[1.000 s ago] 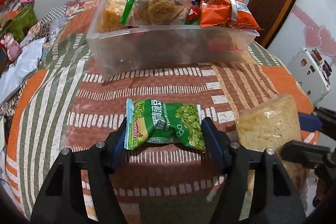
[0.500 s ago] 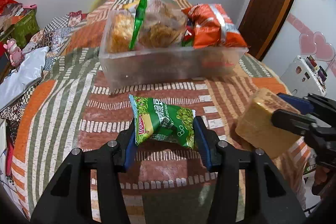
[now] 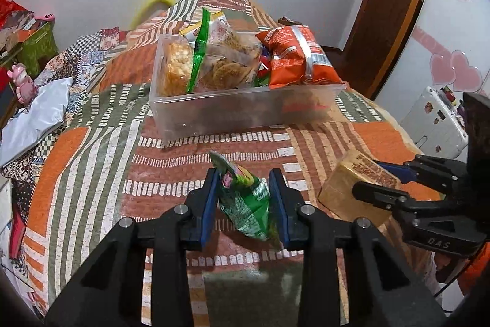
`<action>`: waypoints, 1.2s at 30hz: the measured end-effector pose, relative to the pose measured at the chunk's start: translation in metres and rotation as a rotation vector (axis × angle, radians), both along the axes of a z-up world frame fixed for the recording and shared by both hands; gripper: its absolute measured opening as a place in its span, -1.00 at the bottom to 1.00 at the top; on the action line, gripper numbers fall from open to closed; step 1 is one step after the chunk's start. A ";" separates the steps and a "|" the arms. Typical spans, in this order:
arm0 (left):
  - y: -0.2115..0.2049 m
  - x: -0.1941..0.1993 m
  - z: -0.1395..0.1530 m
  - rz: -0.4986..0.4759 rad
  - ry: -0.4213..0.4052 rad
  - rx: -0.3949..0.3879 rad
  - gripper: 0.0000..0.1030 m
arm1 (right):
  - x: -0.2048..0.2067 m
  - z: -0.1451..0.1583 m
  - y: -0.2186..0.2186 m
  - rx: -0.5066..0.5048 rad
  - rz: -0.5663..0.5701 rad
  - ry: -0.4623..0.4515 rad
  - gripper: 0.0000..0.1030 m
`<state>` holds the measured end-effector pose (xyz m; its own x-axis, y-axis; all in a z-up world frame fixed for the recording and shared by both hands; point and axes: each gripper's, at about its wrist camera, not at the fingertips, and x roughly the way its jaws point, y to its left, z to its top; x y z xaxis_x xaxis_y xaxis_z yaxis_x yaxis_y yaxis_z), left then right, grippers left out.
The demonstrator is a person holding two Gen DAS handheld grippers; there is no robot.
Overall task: Organize snacks
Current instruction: 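Grasp the green pea snack bag with the left gripper while the right gripper grasps the wafer block, then carry both held items into the clear box and open both grippers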
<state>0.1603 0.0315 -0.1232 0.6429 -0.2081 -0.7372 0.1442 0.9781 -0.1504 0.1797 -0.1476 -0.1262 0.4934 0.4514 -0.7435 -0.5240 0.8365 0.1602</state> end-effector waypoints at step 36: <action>0.026 0.050 0.075 0.057 -0.198 0.021 -0.47 | 0.067 0.084 0.019 0.162 -0.054 -0.229 -0.35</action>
<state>0.2099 0.0577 -0.0486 0.7859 -0.1536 -0.5990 0.1137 0.9880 -0.1041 0.2465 -0.1287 -0.0418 0.6666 0.5237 -0.5304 -0.5176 0.8373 0.1762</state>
